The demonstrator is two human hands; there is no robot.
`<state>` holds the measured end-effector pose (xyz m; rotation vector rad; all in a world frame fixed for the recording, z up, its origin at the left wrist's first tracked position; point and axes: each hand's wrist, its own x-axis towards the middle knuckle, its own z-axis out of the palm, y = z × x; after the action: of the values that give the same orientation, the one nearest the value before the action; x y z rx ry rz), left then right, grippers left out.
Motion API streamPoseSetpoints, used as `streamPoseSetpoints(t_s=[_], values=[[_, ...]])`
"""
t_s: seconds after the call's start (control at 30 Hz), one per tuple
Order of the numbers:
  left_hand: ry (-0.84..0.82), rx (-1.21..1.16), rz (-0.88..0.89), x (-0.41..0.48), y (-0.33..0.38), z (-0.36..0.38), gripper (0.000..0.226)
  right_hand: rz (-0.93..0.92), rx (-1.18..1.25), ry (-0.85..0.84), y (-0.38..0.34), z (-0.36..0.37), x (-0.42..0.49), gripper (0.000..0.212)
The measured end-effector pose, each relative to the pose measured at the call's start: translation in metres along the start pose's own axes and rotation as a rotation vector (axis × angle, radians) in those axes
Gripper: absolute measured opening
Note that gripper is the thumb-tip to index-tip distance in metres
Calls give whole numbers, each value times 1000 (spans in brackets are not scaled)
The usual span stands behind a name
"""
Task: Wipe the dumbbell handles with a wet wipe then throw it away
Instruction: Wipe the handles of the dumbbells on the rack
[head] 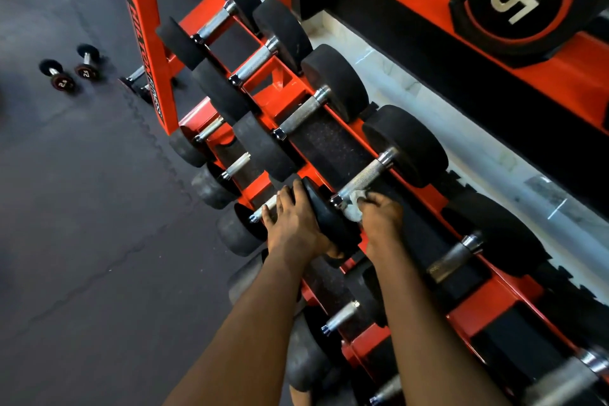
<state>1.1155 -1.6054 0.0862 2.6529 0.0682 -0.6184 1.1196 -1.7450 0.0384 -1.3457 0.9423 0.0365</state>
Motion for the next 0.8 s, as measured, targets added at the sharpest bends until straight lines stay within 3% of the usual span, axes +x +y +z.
streamPoseSetpoints(t_s=[0.17, 0.23, 0.27, 0.37, 0.4, 0.57, 0.8], values=[[-19, 29, -10, -2, 4, -4, 153, -153, -48, -24, -6, -31, -22, 20], [4, 45, -5, -15, 11, -8, 140, -182, -79, -34, -16, -46, -43, 26], [47, 9, 0, -19, 15, -9, 122, -204, -101, -40, -20, -52, -51, 31], [197, -291, 98, -48, 35, -31, 38, -264, -203, -157, -46, -71, -86, 44], [189, -374, 124, -58, 44, -42, 23, -286, -222, -230, -53, -75, -96, 46], [50, -334, 253, -116, 72, -112, 17, -407, -296, -462, -103, -95, -163, 54], [170, -271, 332, -165, 68, -185, 10, -481, -393, -375, -152, -94, -234, 38]])
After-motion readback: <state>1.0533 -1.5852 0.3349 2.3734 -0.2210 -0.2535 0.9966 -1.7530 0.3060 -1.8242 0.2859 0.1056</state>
